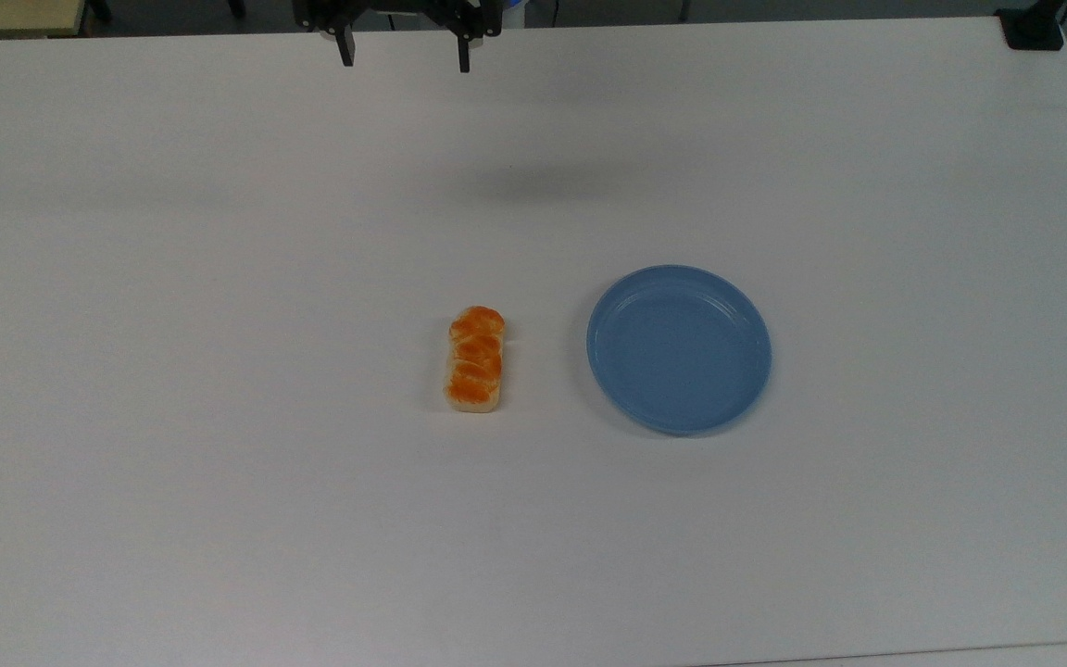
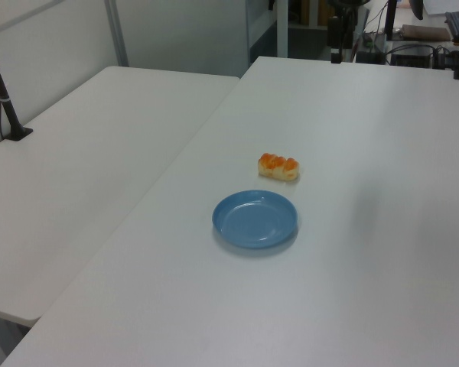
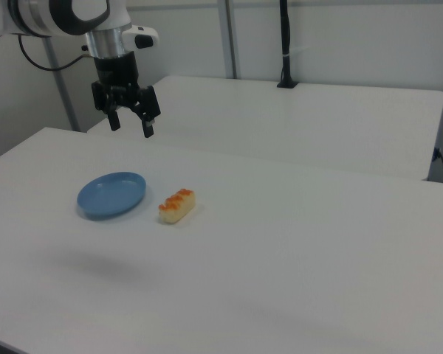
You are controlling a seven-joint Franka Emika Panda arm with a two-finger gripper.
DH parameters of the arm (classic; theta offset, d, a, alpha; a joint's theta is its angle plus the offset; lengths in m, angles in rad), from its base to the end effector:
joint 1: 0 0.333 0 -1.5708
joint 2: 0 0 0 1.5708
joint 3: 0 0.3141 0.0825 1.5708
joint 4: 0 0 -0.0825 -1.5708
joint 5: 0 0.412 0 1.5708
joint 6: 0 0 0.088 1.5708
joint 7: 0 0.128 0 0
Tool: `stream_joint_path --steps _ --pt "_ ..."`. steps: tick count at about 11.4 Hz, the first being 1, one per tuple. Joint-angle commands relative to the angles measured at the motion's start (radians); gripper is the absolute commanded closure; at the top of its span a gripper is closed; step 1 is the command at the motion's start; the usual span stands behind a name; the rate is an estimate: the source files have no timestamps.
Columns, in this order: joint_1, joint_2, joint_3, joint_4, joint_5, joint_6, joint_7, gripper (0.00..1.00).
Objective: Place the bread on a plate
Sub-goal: 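Move the open gripper down toward the orange-topped bread roll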
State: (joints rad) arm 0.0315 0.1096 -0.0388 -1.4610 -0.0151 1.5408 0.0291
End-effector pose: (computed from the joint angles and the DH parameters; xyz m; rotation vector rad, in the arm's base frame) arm 0.6124 -0.0052 0.5883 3.1211 -0.0569 -0.0461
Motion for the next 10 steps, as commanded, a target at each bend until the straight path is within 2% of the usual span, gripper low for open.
stream_joint_path --steps 1,7,10 --pt "-0.022 -0.031 -0.012 -0.026 0.01 0.01 -0.023 0.0" --pt "-0.039 -0.018 -0.013 -0.025 0.001 0.094 -0.018 0.0" --pt "-0.051 0.039 -0.013 -0.025 0.0 0.175 -0.015 0.0"
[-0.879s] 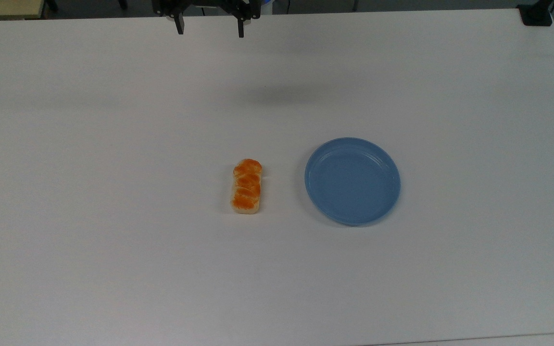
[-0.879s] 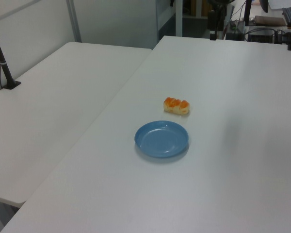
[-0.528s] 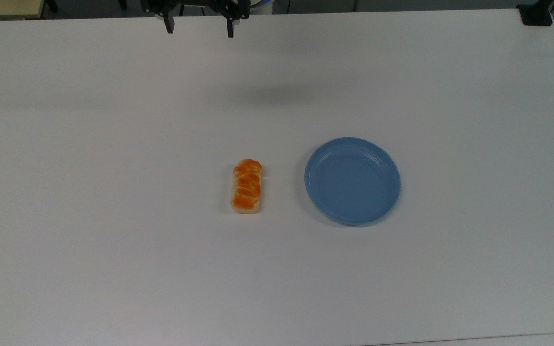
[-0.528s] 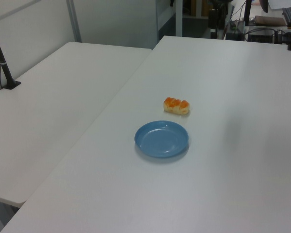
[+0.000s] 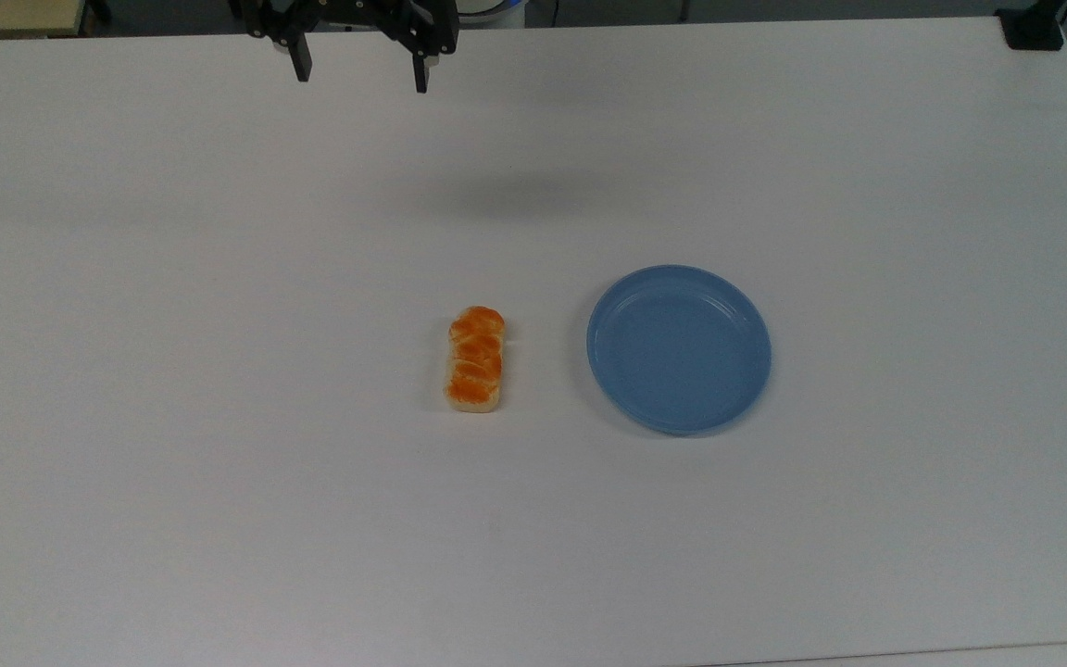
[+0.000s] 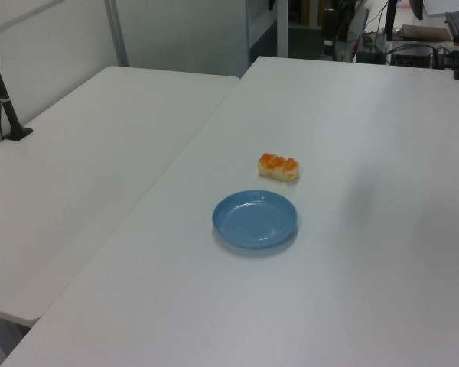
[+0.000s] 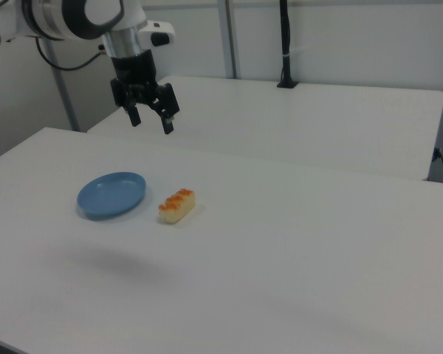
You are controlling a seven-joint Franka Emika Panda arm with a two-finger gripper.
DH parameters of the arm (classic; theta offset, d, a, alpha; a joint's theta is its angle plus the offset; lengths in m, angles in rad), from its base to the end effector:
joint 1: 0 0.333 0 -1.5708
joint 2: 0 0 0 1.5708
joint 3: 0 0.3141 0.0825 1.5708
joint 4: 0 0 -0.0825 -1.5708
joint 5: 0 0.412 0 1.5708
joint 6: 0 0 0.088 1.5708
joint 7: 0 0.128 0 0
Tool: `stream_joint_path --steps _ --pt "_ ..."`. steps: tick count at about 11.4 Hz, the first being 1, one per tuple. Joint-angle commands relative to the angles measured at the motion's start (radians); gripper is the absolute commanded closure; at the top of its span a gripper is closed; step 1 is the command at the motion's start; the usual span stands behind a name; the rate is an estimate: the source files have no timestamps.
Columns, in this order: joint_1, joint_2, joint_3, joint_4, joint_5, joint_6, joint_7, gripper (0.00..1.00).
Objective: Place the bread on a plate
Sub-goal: 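Move the open gripper down toward the orange-topped bread roll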
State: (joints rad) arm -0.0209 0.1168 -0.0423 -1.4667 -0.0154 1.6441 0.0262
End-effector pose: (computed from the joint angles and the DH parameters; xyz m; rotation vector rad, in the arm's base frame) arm 0.6258 -0.0400 0.5903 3.1157 -0.1377 0.0941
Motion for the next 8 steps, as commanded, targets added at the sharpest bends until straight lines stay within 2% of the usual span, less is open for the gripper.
stream_joint_path --steps 1,4,6,8 --pt "0.001 0.053 -0.008 -0.02 0.0 0.103 -0.012 0.0" --pt "0.004 0.165 -0.008 -0.02 0.003 0.208 -0.009 0.0" --pt "0.015 0.275 -0.001 -0.018 0.008 0.313 0.012 0.0" --pt "0.051 0.345 0.002 -0.018 0.008 0.393 0.059 0.0"
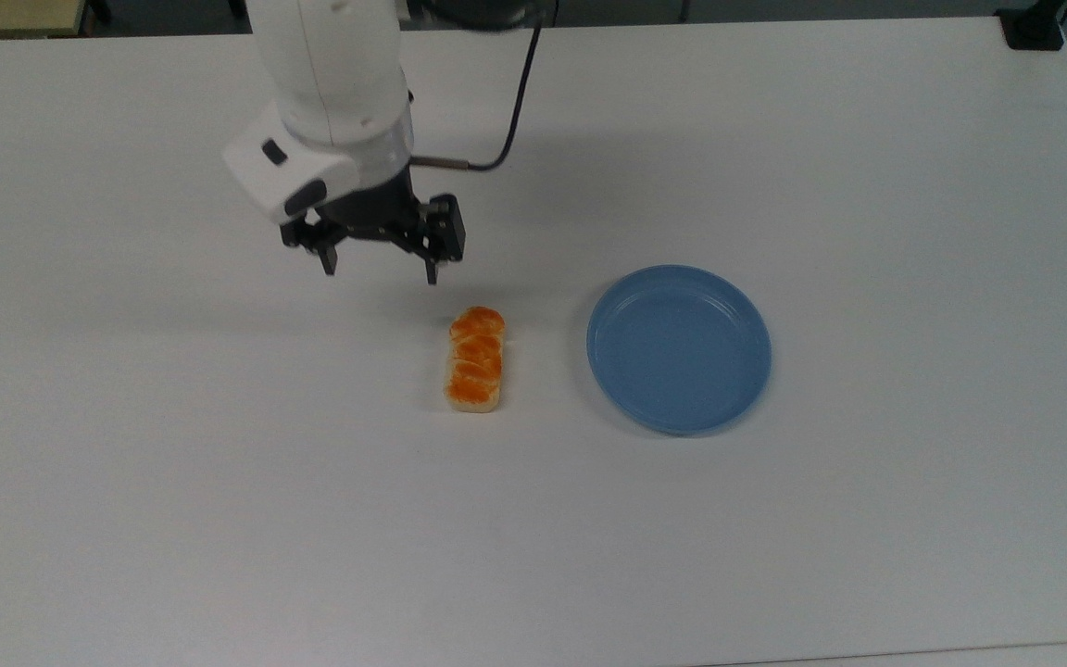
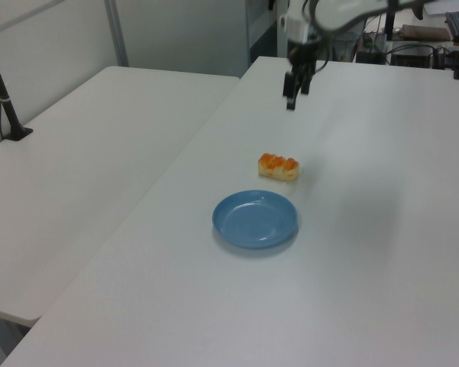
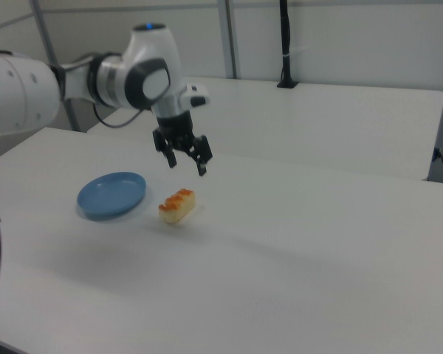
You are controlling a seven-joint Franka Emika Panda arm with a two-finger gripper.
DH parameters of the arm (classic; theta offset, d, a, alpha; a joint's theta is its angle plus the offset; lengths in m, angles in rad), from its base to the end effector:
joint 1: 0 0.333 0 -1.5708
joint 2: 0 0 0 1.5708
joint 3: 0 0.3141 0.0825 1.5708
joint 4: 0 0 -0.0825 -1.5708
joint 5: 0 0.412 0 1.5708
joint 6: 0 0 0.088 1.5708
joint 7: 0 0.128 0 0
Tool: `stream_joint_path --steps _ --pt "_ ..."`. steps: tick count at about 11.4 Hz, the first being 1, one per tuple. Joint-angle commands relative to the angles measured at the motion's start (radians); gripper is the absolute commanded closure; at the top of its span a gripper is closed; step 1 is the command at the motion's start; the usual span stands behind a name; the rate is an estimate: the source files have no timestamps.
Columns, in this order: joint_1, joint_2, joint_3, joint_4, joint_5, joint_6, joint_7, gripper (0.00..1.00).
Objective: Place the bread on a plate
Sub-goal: 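Close the gripper on the bread roll and lift it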
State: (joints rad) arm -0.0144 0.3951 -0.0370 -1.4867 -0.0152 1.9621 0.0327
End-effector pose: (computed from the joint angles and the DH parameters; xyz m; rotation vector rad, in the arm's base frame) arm 0.7116 -0.0346 0.4233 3.1077 -0.1173 0.1249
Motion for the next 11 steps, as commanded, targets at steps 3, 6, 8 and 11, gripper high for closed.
stream_joint_path --steps 3,6,8,11 --pt "0.097 0.152 -0.001 0.003 0.009 0.156 0.179 0.0" --pt "0.122 0.209 -0.003 0.003 0.0 0.182 0.187 0.0" --pt "0.119 0.215 -0.007 0.0 -0.012 0.181 0.181 0.03" --pt "0.119 0.215 -0.008 -0.003 -0.04 0.179 0.173 0.58"
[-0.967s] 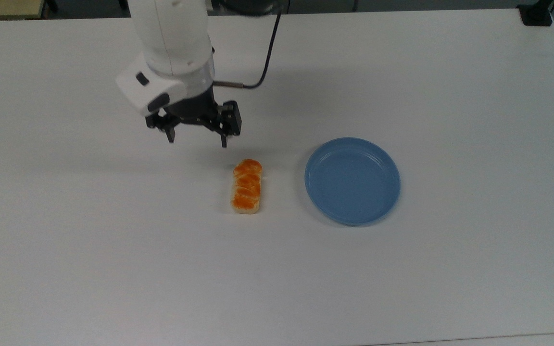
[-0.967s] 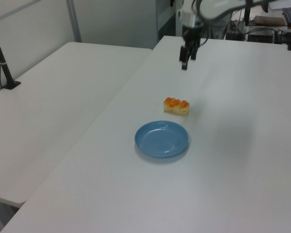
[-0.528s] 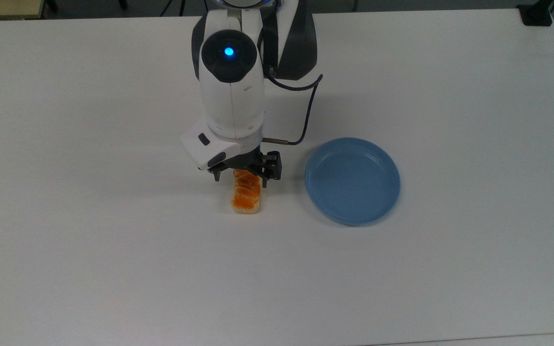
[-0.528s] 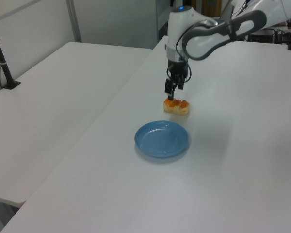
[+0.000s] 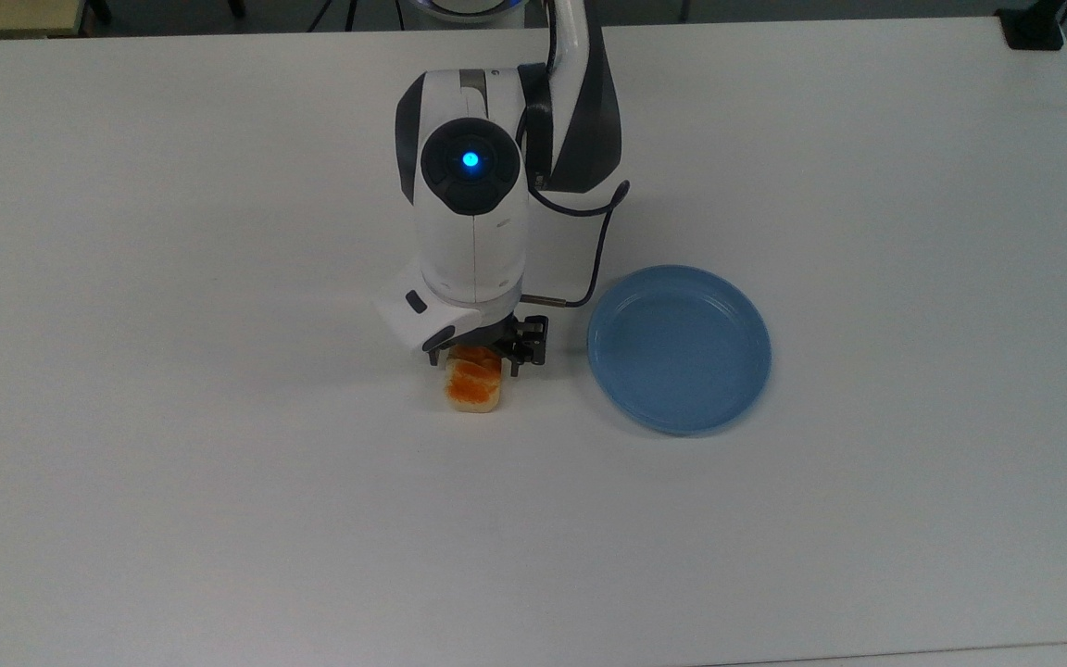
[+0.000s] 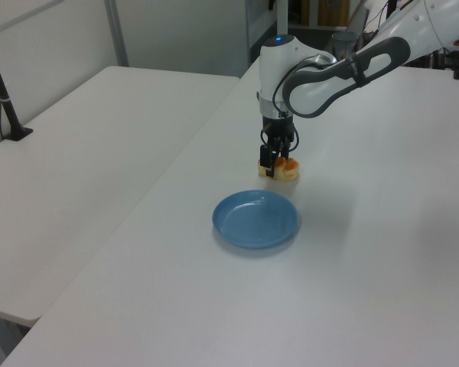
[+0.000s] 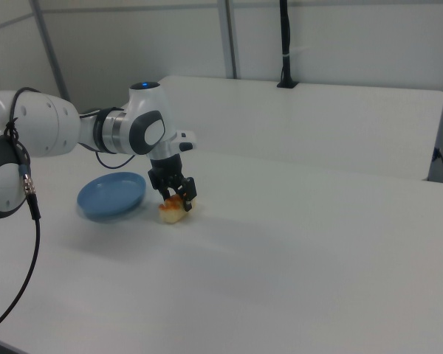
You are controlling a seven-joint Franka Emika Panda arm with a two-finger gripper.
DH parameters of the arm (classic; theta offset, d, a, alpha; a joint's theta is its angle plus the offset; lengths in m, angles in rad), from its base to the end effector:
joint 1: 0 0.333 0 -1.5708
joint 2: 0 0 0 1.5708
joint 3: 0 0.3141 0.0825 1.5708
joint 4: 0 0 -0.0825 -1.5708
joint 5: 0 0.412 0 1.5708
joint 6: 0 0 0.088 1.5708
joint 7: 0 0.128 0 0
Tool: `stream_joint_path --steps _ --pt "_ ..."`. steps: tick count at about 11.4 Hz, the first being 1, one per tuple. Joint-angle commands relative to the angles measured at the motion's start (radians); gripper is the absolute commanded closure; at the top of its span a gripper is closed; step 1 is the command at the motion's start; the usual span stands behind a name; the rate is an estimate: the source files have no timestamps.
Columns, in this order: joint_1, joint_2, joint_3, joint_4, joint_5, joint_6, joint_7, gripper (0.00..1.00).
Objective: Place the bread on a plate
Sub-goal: 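Close the gripper on the bread roll and lift it, then carry the bread roll over the blue plate and lower it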
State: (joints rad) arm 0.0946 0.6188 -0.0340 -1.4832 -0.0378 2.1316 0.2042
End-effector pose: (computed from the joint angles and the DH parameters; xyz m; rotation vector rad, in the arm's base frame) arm 0.7368 0.0460 0.2784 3.0882 -0.1815 0.0564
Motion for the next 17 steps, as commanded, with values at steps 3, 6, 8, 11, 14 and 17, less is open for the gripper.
stream_joint_path --steps 3,6,8,11,14,17 --pt "0.016 -0.024 -0.007 -0.005 -0.02 -0.004 0.0 0.63" --pt "0.075 -0.096 -0.001 0.012 -0.017 -0.1 0.003 0.6" --pt "0.15 -0.096 -0.001 0.038 -0.014 -0.131 0.01 0.58" --pt "0.218 -0.068 -0.001 0.069 -0.008 -0.116 0.095 0.58" --pt "0.264 -0.004 -0.001 0.081 -0.01 -0.046 0.196 0.58" --pt "0.284 0.035 -0.001 0.086 -0.01 0.017 0.234 0.56"
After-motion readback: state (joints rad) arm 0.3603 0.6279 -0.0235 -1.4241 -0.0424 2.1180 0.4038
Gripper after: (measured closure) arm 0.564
